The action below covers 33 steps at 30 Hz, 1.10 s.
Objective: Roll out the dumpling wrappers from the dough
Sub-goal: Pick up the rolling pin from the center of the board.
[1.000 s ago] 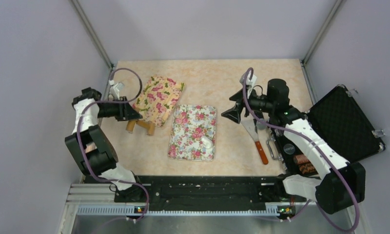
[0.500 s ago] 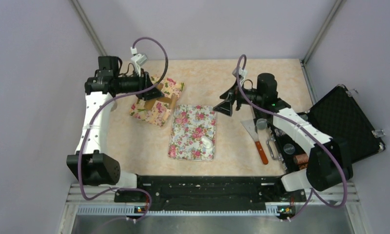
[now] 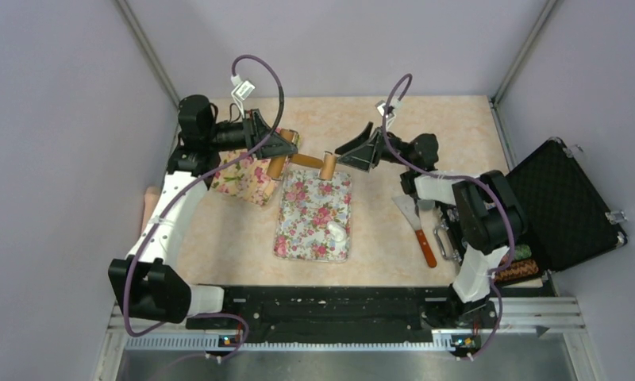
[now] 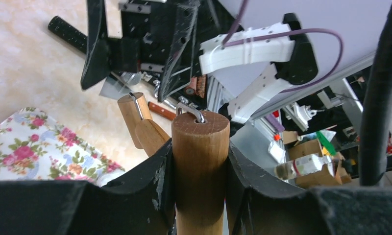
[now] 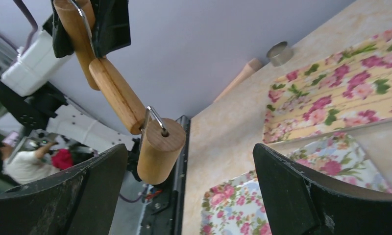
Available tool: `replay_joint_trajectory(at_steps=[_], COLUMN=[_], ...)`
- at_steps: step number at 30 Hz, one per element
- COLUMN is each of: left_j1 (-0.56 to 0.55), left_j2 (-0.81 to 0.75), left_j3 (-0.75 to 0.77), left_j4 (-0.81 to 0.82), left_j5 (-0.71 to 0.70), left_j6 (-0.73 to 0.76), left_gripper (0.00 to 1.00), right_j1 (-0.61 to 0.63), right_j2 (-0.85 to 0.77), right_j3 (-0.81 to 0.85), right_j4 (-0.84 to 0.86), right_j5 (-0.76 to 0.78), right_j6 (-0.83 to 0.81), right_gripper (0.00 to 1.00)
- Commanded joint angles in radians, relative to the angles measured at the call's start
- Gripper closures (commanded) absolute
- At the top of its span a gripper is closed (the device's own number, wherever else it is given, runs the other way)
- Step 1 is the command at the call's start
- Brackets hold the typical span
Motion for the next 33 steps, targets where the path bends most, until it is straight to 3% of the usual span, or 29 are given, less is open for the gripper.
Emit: replay_joint_trajectory(at_steps=[1,11,16,17,19,20,21,25,26,29,32,33], left_j1=[-0.018,-0.053,-0.056,-0.058,-0.059,-0.059,-0.059,-0.059,-0.059,-0.059,-0.058,-0.058], left_j2=[-0.081,-0.115,-0.125,-0.126,-0.131,-0.134,-0.137,-0.140,-0.141,-0.138,-0.143,-0.146], left_j3=[-0.018,-0.128,-0.173,-0.178,-0.190,-0.196,-0.202,-0.200,-0.184,-0.095,-0.046,-0.030], left_j4=[0.340,0.448,0.463,0.463,0.463,0.463,0.463,0.366,0.289,0.019,-0.089,-0.104], left_j5=[0.002,-0.094,-0.115,-0.117,-0.125,-0.133,-0.141,-0.181,-0.193,-0.250,-0.277,-0.275], left_j6=[-0.239,-0.288,-0.278,-0.277,-0.271,-0.267,-0.262,-0.167,-0.102,0.115,0.219,0.241], left_gripper=[1.00,1.00,1.00,1.00,1.00,1.00,1.00,1.00,0.92,0.57,0.30,0.16], right_j1=[0.027,0.123,0.156,0.161,0.166,0.168,0.169,0.163,0.155,0.111,0.084,0.080], right_j2=[0.025,0.030,0.013,0.008,-0.002,-0.006,-0.015,-0.060,-0.079,-0.180,-0.288,-0.324], right_j3=[-0.005,-0.004,0.007,0.009,0.013,0.016,0.016,0.041,0.049,0.045,0.045,0.050], right_j4=[0.454,0.455,0.456,0.456,0.455,0.456,0.455,0.446,0.404,0.192,-0.160,-0.292], right_j5=[-0.047,-0.015,0.008,0.013,0.016,0.018,0.019,-0.042,-0.065,-0.113,-0.162,-0.175], right_j6=[0.244,0.258,0.295,0.304,0.319,0.328,0.333,0.352,0.342,0.213,-0.039,-0.140], right_gripper=[0.01,0.02,0.14,0.22,0.51,0.78,0.97,1.00,1.00,1.00,1.00,1.00])
